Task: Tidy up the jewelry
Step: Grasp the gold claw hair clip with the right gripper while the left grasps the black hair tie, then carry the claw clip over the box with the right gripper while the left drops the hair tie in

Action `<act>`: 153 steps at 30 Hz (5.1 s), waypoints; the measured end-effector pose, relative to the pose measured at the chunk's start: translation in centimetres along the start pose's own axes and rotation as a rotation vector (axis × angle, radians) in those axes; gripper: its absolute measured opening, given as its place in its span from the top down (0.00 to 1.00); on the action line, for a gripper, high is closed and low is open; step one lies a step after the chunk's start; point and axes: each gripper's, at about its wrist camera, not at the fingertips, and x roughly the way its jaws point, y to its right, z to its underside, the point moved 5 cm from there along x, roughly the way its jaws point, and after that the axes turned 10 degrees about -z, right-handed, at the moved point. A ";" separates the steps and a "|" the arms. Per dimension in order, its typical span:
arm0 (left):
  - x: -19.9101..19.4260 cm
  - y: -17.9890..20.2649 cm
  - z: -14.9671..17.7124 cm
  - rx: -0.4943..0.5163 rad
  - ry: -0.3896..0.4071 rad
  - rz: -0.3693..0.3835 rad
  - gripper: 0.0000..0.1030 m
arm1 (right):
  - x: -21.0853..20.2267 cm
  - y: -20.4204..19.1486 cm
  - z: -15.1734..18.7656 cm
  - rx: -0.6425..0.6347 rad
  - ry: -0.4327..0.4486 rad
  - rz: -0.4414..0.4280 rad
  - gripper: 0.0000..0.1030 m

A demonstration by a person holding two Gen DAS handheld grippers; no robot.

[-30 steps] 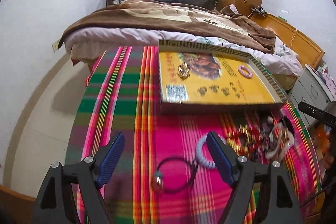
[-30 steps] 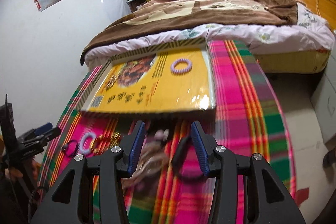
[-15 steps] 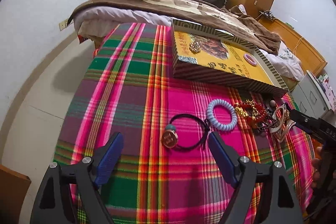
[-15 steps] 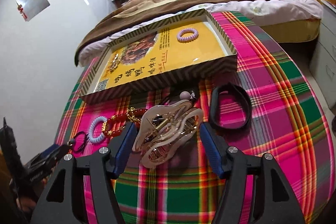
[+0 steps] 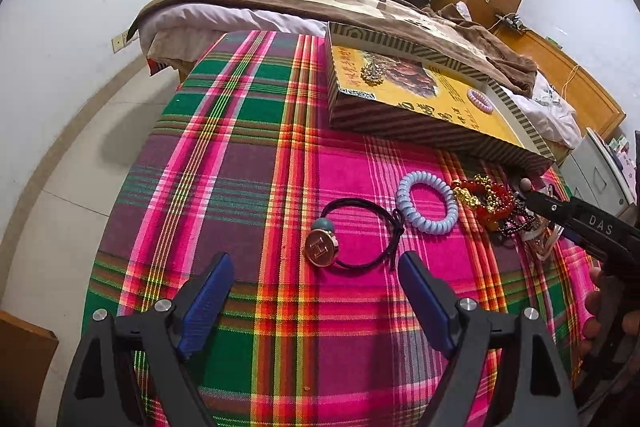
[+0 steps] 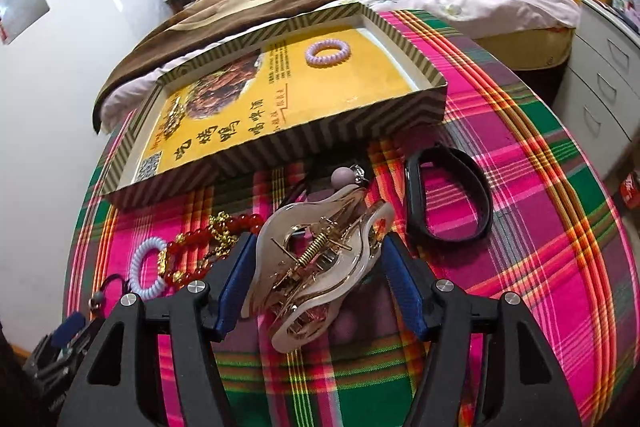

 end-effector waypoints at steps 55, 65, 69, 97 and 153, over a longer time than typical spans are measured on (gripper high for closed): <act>1.5 1.1 -1.7 0.062 0.033 -0.184 0.80 | -7.2 2.6 2.8 -0.222 0.085 -0.183 0.70; 0.1 1.0 -2.0 0.030 0.057 -0.126 0.86 | -7.4 2.4 2.5 -0.228 0.096 -0.185 0.70; -1.2 1.3 -2.5 0.034 0.081 -0.110 0.86 | -7.7 2.2 2.3 -0.234 0.103 -0.186 0.70; -2.9 7.4 -12.8 0.072 0.191 0.065 0.86 | -6.2 0.1 -8.6 -0.294 0.139 -0.228 0.70; 12.7 13.0 -18.3 0.127 -0.009 0.054 0.40 | 14.4 -3.9 -19.7 -0.402 -0.188 -0.188 0.61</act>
